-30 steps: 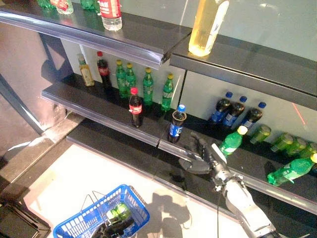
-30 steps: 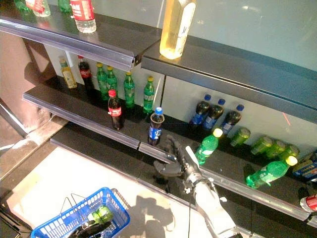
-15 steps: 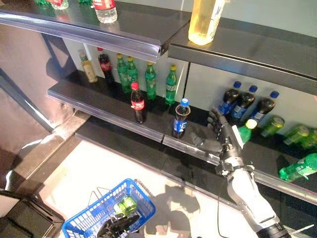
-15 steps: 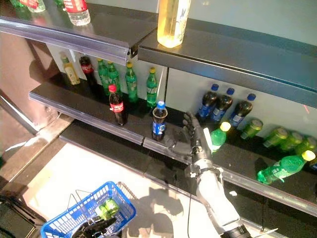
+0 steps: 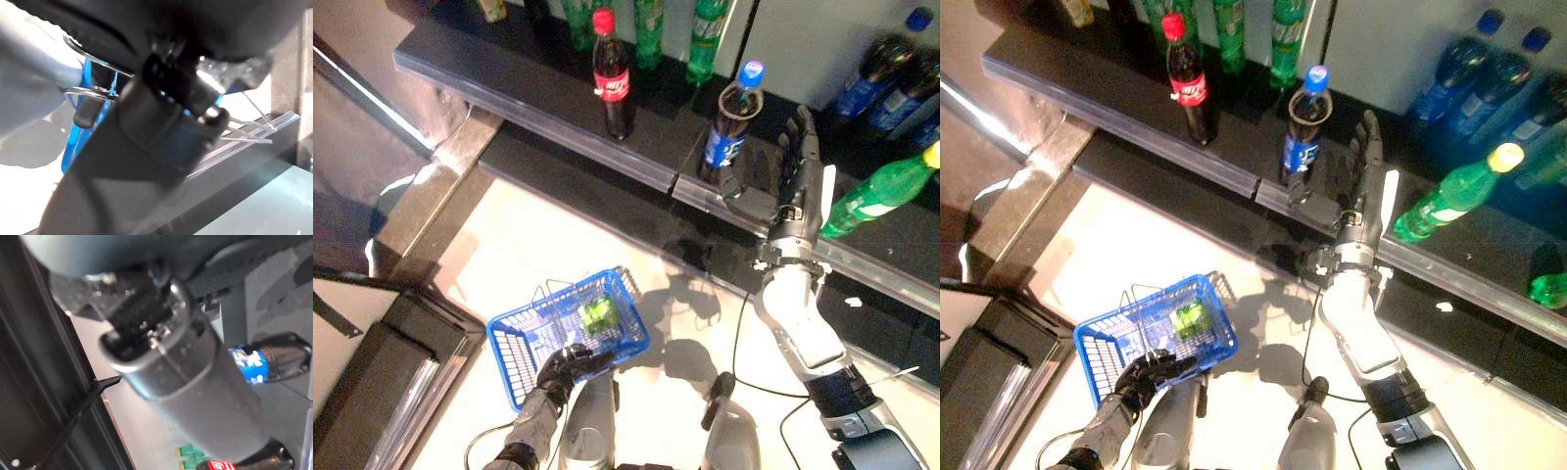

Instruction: Pick up the drink and place into the basket.

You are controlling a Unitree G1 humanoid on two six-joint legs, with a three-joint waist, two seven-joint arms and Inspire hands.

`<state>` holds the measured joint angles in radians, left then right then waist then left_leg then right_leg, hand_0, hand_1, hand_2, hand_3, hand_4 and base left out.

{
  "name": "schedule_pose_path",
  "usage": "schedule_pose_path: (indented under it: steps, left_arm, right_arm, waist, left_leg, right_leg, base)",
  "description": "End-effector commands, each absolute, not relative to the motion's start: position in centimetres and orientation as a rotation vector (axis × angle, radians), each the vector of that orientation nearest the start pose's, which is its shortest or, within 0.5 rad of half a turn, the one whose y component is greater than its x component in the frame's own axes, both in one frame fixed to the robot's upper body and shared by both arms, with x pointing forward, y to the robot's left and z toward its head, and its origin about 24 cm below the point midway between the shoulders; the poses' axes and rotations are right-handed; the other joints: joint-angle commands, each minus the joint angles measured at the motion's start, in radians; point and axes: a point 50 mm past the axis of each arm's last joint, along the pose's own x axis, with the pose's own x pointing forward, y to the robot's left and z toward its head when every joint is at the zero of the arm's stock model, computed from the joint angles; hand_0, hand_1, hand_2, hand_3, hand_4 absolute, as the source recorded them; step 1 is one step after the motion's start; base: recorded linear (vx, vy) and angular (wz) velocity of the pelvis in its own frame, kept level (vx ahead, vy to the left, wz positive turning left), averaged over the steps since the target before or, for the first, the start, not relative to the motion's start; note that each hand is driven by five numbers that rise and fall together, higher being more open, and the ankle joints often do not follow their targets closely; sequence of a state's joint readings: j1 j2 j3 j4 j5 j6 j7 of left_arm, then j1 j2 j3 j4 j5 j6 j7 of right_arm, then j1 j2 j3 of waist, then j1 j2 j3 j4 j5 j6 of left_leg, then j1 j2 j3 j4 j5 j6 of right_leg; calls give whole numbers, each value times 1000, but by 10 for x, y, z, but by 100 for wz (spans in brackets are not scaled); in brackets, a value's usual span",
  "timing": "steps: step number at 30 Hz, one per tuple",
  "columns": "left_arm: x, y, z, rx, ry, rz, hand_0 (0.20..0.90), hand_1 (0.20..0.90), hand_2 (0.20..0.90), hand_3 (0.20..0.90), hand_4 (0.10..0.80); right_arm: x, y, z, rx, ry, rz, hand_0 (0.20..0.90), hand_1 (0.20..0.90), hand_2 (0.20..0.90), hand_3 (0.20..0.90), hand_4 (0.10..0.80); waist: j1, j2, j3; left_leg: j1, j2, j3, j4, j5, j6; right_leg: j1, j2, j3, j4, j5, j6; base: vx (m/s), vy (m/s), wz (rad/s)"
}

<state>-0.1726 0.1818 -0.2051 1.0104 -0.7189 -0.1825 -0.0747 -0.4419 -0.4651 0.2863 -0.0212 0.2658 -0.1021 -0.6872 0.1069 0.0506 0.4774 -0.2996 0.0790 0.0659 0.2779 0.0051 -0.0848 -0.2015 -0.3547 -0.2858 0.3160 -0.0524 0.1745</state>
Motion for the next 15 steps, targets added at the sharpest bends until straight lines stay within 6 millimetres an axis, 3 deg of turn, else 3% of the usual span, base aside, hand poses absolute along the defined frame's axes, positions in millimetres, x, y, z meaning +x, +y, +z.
schedule_pose_path:
  steps: [1,8,15]
  left_arm:
    - [156,188,-134,-365,769,133,300,300,300,200,100]
    - [173,176,-124,-400,696,99,300,300,300,200,100]
    - [181,172,-119,-407,679,84,300,300,300,200,100]
  right_arm:
    - [298,-164,236,-1,-827,-364,900,900,900,900,800]
    - [305,-160,254,3,-875,-382,900,900,900,900,800]
    - [316,-158,262,9,-867,-407,900,900,900,900,800]
  waist:
    - [23,-2,-12]
    - [23,20,43]
    - [35,28,43]
  left_leg:
    - [8,21,-36,35,-22,0]
    - [-51,13,-39,52,-6,10]
    - [-110,15,-30,55,5,18]
  right_leg:
    - [-82,-17,46,86,31,-46]
    - [-149,0,73,122,28,-55]
    - [-199,3,71,120,33,-60]
  base:
    - [-51,23,-1]
    - [-41,47,-7]
    - [-12,13,-4]
